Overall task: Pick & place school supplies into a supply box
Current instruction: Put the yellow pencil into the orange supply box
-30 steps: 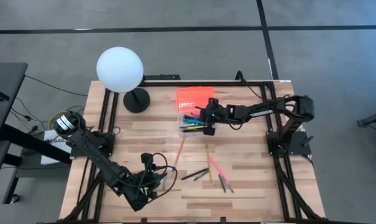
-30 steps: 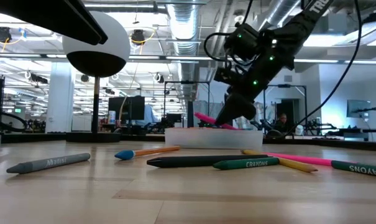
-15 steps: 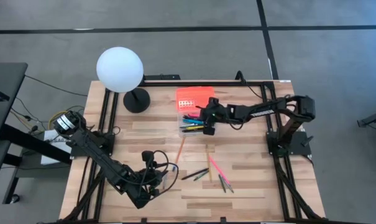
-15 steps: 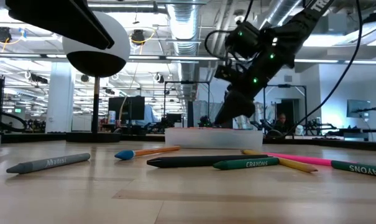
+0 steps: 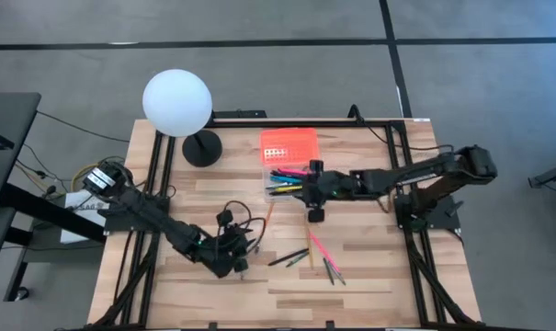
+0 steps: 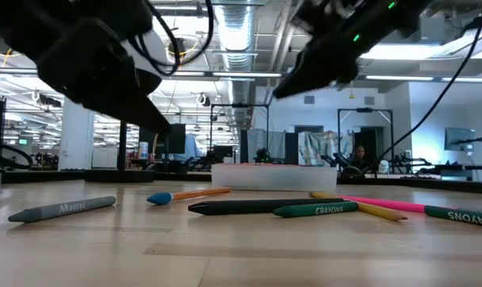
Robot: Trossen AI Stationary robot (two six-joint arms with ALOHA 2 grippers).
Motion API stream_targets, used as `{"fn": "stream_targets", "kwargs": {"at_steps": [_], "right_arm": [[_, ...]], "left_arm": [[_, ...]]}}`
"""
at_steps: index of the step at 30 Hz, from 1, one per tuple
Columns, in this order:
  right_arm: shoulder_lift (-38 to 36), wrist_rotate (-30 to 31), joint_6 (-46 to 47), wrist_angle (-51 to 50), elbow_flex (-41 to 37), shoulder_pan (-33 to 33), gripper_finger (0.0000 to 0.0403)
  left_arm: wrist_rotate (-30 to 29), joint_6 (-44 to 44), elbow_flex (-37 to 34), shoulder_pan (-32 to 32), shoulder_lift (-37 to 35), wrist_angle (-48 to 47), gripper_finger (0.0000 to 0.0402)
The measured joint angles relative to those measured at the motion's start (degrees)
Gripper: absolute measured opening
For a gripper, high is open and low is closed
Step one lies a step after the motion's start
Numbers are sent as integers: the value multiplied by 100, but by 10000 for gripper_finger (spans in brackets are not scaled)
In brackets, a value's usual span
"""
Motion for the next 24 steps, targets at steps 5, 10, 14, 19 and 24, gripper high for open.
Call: {"fn": "stream_targets", "kwargs": {"at_steps": [5, 10, 14, 19, 24], "right_arm": [[-520, 303, 142, 57, -290, 726, 146], [-953, 1199, 505, 102, -804, 1552, 138], [-1161, 2088, 1001, 256, -1232, 2266, 134], [-1158, 3240, 1513, 566, -1679, 3154, 132], [-1150, 4211, 1719, 581, -1792, 3882, 132]], "left_arm": [[749, 49, -418, 473, 0, 895, 126], [1179, 304, -596, 785, 0, 1467, 126], [1288, 495, -598, 994, 11, 1632, 126], [1721, 900, -592, 1220, 429, 2292, 126], [1617, 1004, -459, 1361, 746, 2314, 126]]}}
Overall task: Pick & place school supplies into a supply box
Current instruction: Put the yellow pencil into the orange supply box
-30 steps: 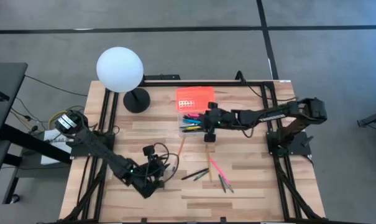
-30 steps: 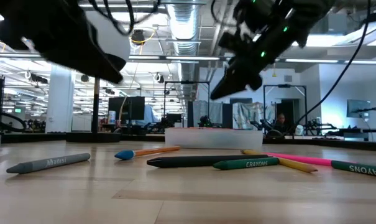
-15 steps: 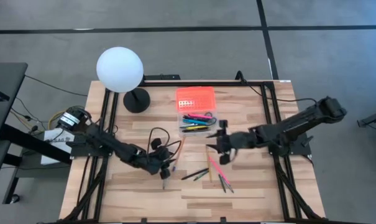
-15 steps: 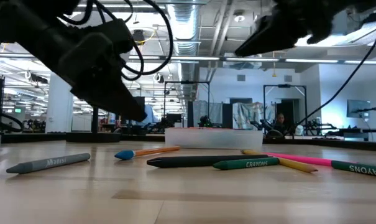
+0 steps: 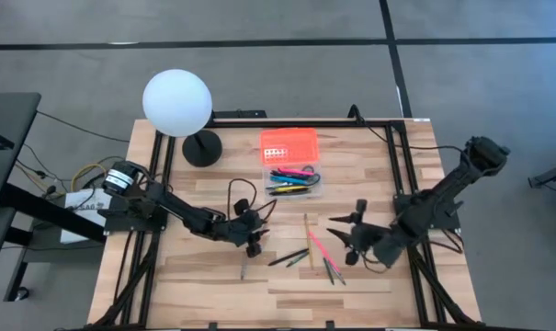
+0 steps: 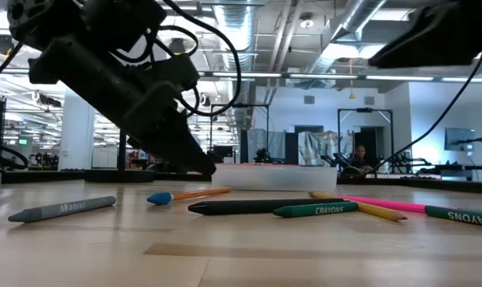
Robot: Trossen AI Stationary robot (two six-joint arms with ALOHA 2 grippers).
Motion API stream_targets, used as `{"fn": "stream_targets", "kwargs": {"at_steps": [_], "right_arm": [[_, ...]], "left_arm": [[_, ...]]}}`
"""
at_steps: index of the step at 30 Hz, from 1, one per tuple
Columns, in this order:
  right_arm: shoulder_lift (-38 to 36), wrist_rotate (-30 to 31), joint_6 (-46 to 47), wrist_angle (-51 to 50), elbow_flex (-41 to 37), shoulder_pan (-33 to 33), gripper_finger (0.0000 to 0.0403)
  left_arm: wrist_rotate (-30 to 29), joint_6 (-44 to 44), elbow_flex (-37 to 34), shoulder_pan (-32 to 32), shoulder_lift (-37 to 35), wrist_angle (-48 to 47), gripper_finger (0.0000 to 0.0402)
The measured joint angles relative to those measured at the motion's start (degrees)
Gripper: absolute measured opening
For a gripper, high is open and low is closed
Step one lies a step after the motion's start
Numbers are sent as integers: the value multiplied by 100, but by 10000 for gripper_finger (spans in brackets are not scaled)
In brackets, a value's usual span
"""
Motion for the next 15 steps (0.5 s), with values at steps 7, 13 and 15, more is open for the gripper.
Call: {"fn": "stream_targets", "kwargs": {"at_steps": [7, 13, 15], "right_arm": [[-136, 780, -131, 81, 0, 625, 132], [-171, 885, -509, 342, 0, 696, 130], [-171, 875, -617, 383, 0, 682, 128]], "left_arm": [[-55, 19, 5, 46, 2, -79, 126], [-4, 1, 5, 47, 2, -292, 126], [-1, -12, 5, 47, 2, -379, 126]]}}
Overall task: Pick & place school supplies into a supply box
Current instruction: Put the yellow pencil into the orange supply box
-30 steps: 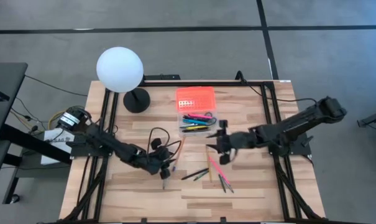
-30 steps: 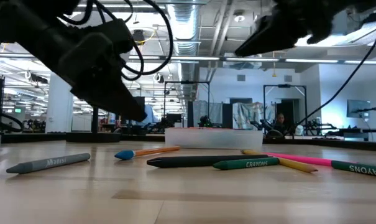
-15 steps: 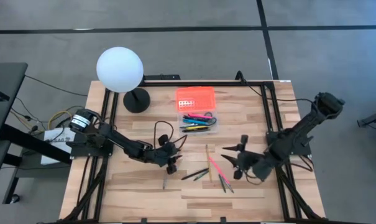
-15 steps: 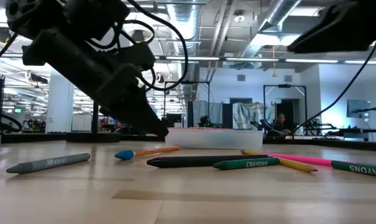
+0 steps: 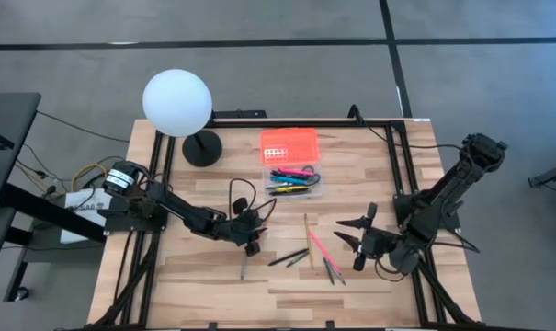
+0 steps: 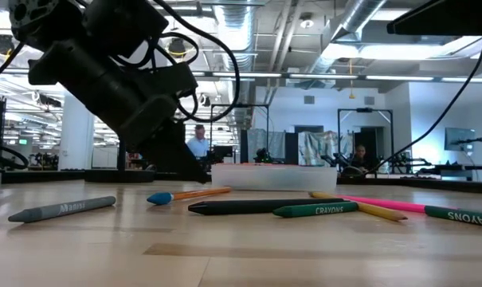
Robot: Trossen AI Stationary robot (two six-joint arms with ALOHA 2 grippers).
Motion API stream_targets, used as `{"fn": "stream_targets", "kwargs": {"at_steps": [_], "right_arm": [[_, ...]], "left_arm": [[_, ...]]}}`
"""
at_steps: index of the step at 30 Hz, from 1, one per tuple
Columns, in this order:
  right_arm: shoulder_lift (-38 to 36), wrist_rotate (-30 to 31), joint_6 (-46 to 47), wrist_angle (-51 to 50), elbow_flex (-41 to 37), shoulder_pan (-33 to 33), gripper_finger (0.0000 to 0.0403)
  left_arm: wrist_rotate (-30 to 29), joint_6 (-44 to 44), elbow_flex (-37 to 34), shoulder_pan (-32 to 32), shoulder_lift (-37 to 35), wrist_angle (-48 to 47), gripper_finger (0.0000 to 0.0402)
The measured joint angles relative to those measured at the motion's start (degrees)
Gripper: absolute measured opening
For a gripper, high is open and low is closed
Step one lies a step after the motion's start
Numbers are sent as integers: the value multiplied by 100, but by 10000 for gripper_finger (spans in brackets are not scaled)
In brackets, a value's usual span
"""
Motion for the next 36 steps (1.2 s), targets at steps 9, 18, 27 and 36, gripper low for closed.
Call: {"fn": "stream_targets", "kwargs": {"at_steps": [9, 18, 27, 36], "right_arm": [[0, -4, -54, -4, 0, -10, 127], [2, -22, -80, -7, 0, -10, 125], [4, -28, -78, -7, 0, -10, 123], [7, -31, -67, -16, 4, -10, 123]], "left_arm": [[180, -100, 0, 0, 0, -32, 126], [30, -166, 0, 0, 0, -198, 126], [178, -210, 0, 0, 0, -194, 171], [373, -356, 99, 15, 370, -25, 210]]}}
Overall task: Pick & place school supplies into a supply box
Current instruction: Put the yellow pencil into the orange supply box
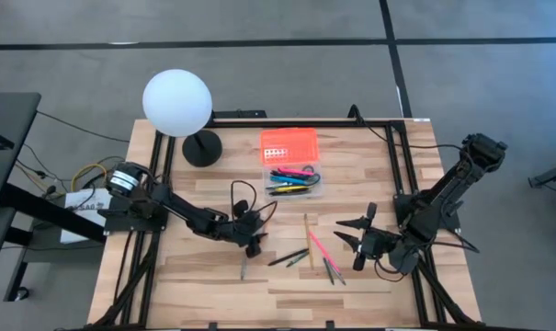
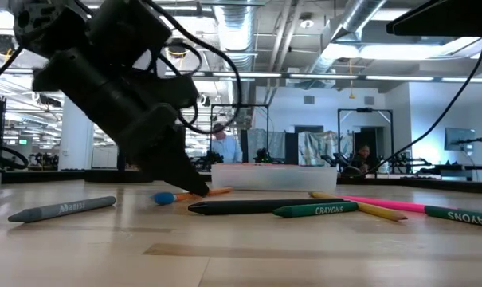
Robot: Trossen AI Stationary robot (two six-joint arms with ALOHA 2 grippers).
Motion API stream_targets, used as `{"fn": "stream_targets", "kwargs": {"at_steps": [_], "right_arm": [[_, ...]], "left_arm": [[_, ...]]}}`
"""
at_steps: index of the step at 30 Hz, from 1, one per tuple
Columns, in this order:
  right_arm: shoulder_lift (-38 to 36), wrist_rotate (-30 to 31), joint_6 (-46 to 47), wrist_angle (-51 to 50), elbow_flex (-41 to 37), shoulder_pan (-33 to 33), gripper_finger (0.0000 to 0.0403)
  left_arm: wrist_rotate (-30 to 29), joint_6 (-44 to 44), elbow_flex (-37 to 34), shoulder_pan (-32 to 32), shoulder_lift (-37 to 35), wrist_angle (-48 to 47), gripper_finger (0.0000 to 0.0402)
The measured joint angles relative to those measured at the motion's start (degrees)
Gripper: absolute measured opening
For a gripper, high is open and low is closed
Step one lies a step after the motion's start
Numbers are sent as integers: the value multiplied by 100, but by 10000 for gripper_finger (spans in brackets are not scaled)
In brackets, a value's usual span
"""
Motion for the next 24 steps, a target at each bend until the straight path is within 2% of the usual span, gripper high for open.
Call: {"fn": "stream_targets", "kwargs": {"at_steps": [6, 12, 16, 24], "right_arm": [[0, -9, 32, -35, 0, 0, 123], [0, -9, 127, -156, 0, 2, 123], [0, -9, 232, -266, 0, 2, 123], [0, -7, 334, -338, 0, 0, 123]], "left_arm": [[-99, 71, 267, 1, 398, -59, 208], [212, 361, 292, 35, 358, -226, 201], [458, 597, 298, 46, 356, -298, 181], [591, 617, 314, 40, 346, -499, 136]]}}
